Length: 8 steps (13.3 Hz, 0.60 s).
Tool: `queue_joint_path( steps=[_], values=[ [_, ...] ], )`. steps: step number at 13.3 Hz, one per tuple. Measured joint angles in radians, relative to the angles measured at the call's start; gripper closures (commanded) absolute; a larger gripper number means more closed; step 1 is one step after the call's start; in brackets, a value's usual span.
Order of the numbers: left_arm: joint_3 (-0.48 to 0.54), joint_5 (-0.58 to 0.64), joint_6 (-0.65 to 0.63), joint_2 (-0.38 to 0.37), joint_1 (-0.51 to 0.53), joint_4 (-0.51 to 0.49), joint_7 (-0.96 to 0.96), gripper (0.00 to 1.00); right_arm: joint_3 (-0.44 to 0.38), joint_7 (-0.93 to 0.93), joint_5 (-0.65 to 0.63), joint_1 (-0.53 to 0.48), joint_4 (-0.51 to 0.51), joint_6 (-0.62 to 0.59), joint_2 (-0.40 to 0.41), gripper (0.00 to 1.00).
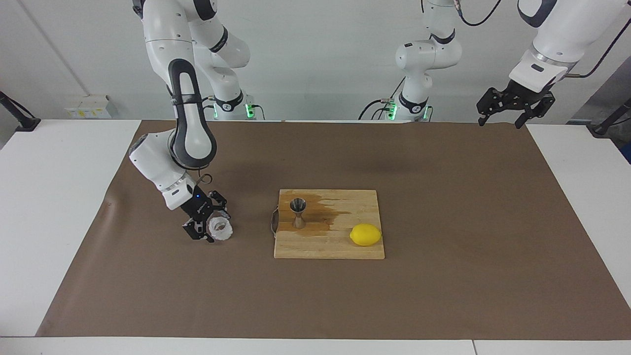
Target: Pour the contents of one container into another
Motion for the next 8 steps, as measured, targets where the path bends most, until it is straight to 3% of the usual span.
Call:
queue_joint_path(
  steps=[4, 8],
  values=[
    [0.000, 0.000, 0.000, 0.000, 0.000, 0.000, 0.000, 0.00, -0.001, 0.144, -0.021, 0.000, -0.020, -0.084, -0.089, 0.00],
    [0.000, 0.000, 0.000, 0.000, 0.000, 0.000, 0.000, 0.00, -0.004, 0.452, -0.269, -0.016, -0.007, -0.251, -0.187, 0.00]
  ],
)
